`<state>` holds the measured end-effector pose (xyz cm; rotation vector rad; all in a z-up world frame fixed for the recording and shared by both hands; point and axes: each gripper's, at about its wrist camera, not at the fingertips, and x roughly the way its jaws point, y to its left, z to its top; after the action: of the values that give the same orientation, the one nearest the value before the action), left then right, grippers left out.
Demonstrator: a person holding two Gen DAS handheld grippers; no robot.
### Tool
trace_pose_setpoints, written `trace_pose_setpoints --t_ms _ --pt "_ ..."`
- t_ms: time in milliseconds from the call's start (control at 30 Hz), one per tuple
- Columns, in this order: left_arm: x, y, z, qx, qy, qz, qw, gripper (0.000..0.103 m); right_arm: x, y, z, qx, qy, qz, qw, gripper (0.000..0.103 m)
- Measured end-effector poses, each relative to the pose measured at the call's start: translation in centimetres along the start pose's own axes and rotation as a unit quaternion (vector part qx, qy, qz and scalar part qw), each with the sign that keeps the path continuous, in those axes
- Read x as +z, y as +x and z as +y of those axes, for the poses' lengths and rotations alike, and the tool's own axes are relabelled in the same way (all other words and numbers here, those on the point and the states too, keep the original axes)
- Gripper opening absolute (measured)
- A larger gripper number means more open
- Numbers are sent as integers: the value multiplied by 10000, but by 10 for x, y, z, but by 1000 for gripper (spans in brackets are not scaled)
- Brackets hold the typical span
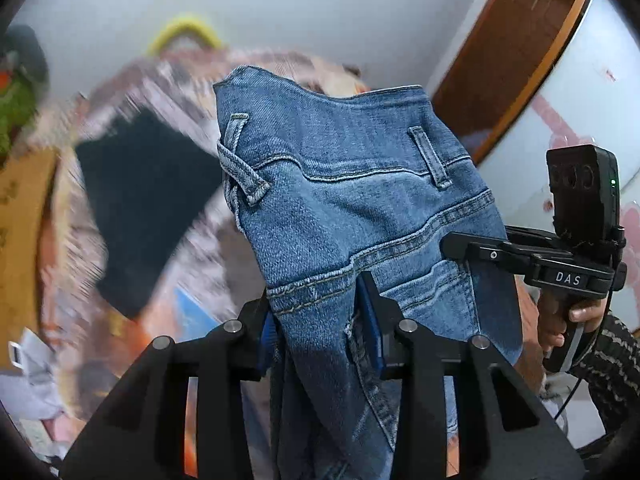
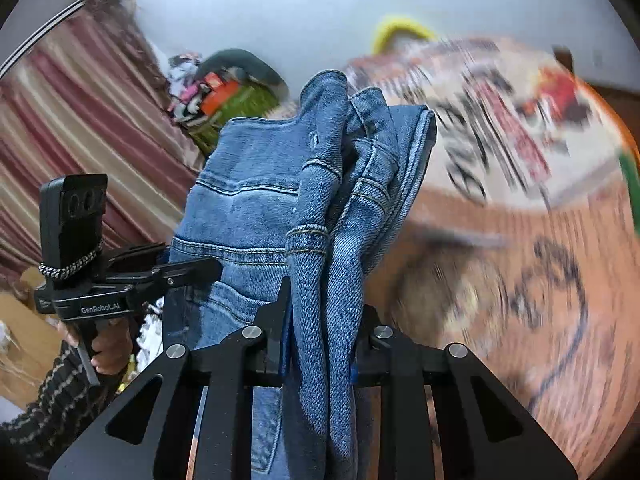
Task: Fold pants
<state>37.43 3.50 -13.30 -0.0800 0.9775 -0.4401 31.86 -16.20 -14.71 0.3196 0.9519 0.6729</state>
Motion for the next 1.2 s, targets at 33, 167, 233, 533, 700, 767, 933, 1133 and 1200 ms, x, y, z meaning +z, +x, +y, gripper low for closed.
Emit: trace_pose_setpoints --t_ms 33,167,233,533,700,767,933,1133,1200 --pt "5 -8 4 59 -8 -122 9999 37 9 2 9 12 -95 -80 9999 19" --pt "25 -44 27 380 -28 -706 9968 36 48 12 40 96 -449 -335 9984 19" --pt "33 -53 39 529 -59 -899 9945 36 65 23 55 119 -636 -440 9969 19" --pt "55 -42 120 930 -277 -1084 9894 36 111 96 79 82 -1034 -361 9940 18" --pt "60 -5 161 1162 -505 -1001 9869 36 120 140 77 -39 -945 -184 9953 18" --pt "61 17 179 1252 -644 -869 9862 36 126 165 73 -180 -992 -14 9949 18" --pt "57 74 217 1212 -1014 -612 9855 34 130 216 53 -507 -1031 323 9929 18" --pt "43 162 247 1168 -1536 141 9811 35 119 257 6 -813 -509 706 9929 20" --pt "38 168 250 1096 -1685 77 9796 37 116 255 5 -824 -611 782 9916 20"
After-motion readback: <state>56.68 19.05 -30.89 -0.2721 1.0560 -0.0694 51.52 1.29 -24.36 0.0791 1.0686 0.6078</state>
